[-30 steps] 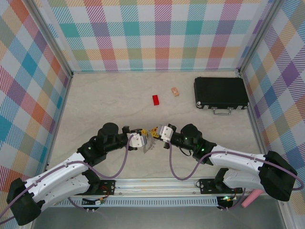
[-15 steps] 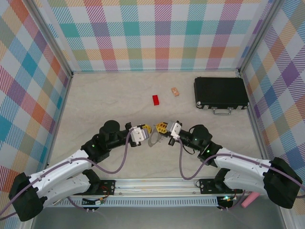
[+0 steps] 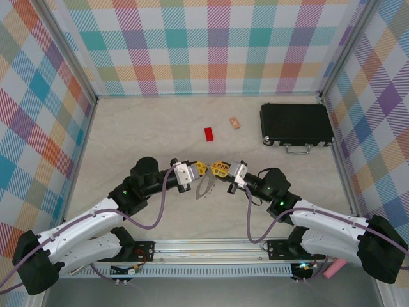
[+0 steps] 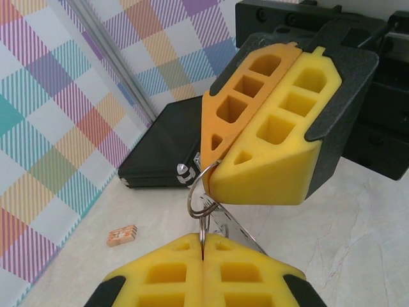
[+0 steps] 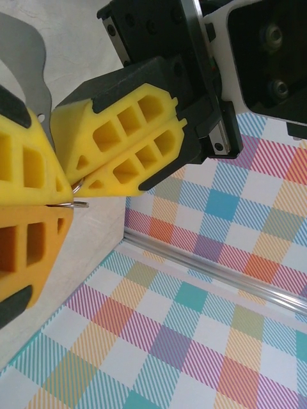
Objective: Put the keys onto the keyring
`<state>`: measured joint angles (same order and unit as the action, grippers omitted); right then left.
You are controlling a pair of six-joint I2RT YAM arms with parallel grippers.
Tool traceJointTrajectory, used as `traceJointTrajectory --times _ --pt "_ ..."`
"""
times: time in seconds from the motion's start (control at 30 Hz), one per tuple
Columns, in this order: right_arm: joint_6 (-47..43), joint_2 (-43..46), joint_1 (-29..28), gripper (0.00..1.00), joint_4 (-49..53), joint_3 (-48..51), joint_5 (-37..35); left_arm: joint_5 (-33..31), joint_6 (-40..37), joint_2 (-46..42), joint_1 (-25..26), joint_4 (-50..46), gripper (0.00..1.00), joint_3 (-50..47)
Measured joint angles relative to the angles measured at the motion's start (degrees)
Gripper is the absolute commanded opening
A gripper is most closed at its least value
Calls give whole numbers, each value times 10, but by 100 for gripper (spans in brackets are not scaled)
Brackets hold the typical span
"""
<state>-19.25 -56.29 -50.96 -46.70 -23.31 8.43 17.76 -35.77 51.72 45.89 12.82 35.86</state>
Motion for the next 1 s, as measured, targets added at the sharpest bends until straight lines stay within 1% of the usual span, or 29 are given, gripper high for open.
traceJointTrajectory --times 0.2,1.0 --pt "0 0 0 0 0 0 0 0 6 -13 0 0 0 1" --pt "0 0 0 0 5 0 0 19 7 -9 1 -17 0 11"
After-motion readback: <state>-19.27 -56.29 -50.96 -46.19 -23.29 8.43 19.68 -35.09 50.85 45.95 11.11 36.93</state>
